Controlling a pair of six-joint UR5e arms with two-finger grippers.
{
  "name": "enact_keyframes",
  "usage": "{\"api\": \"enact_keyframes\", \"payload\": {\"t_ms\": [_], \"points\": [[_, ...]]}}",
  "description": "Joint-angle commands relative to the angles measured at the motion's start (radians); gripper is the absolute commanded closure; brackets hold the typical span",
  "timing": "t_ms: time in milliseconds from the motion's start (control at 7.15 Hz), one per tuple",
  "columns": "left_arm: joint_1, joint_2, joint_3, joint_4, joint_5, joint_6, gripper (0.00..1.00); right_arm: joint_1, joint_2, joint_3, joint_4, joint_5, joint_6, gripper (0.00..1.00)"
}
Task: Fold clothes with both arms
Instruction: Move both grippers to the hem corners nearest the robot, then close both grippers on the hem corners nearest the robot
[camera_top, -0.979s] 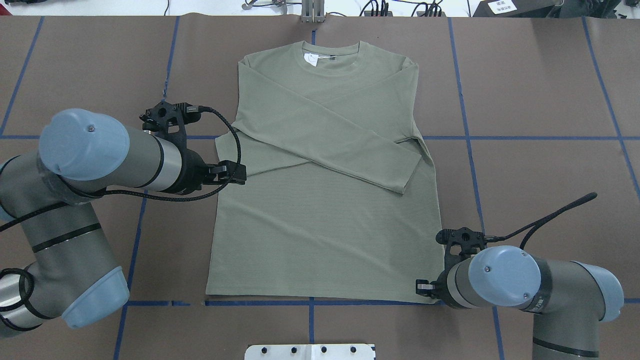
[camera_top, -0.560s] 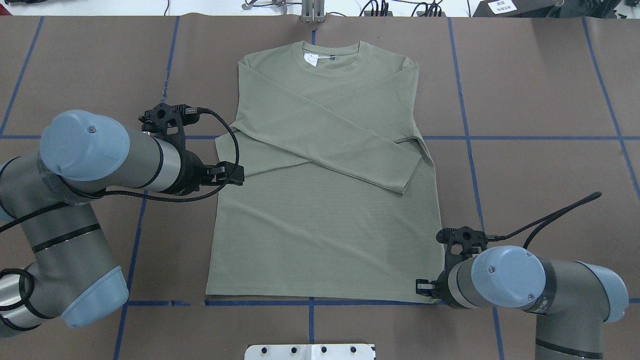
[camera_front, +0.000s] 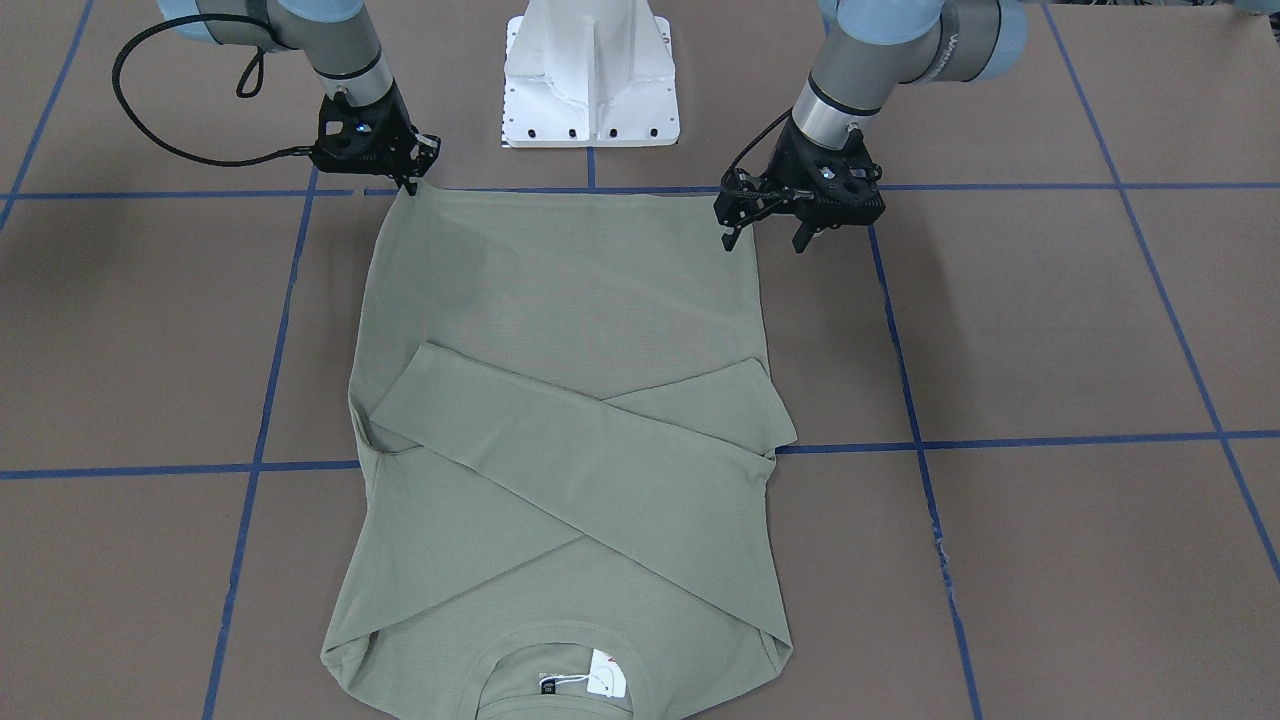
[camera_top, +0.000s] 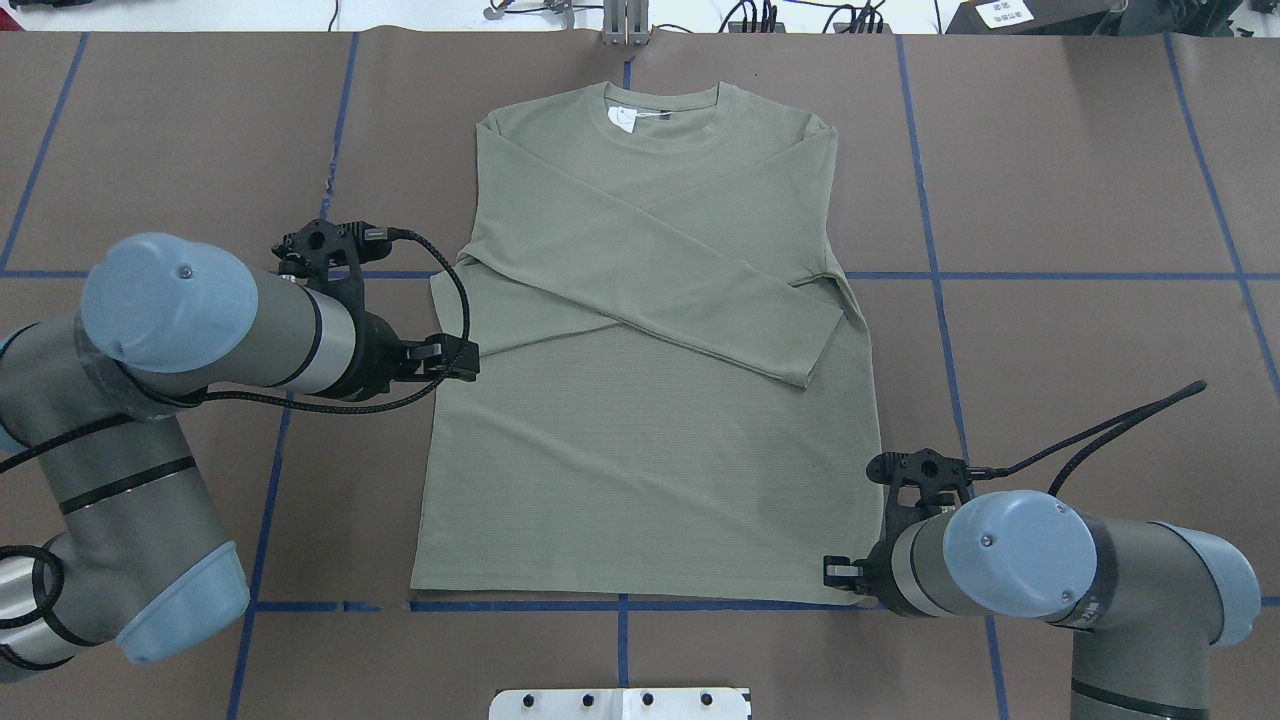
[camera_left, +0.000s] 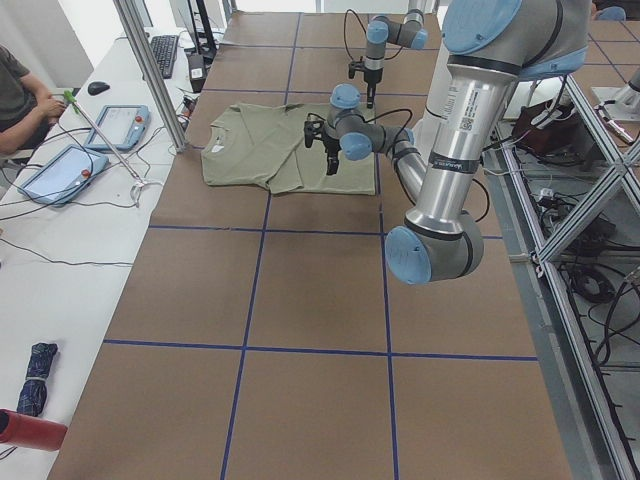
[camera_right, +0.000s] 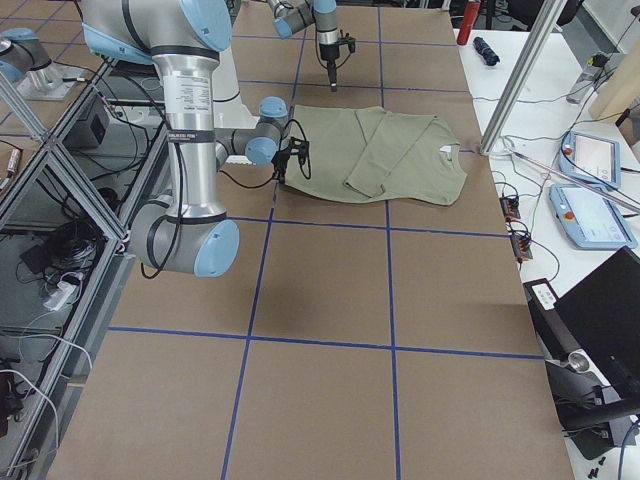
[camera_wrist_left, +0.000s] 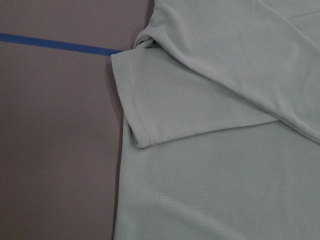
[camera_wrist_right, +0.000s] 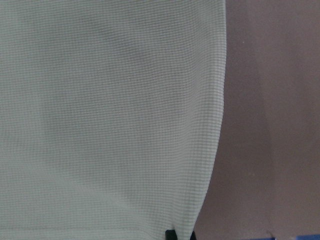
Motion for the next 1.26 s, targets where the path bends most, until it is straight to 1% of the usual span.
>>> {"api": "enact_keyframes", "payload": {"t_ms": [0,140,280,699,979,1119], "points": [[0.151,0.020,-0.003,0.006,0.069,-0.141,0.01,0.018,0.006,0.012,0.001,0.002,-0.001,1.00],[0.226,0.031,0.006,0.007,0.125,-0.185,0.03,0.021,0.006,0.014,0.001,0.002,-0.001,1.00],[0.262,0.040,0.009,0.009,0.168,-0.195,0.03,0.021,0.006,0.012,0.001,0.002,-0.001,1.00],[0.267,0.075,0.017,0.010,0.175,-0.207,0.07,0.024,0.007,0.016,0.001,0.008,-0.001,1.00],[0.267,0.083,0.018,0.019,0.175,-0.207,0.14,0.024,0.007,0.016,0.001,0.009,-0.001,1.00],[0.268,0.083,0.018,0.027,0.175,-0.207,0.18,0.024,0.007,0.016,0.001,0.009,-0.001,1.00]]}}
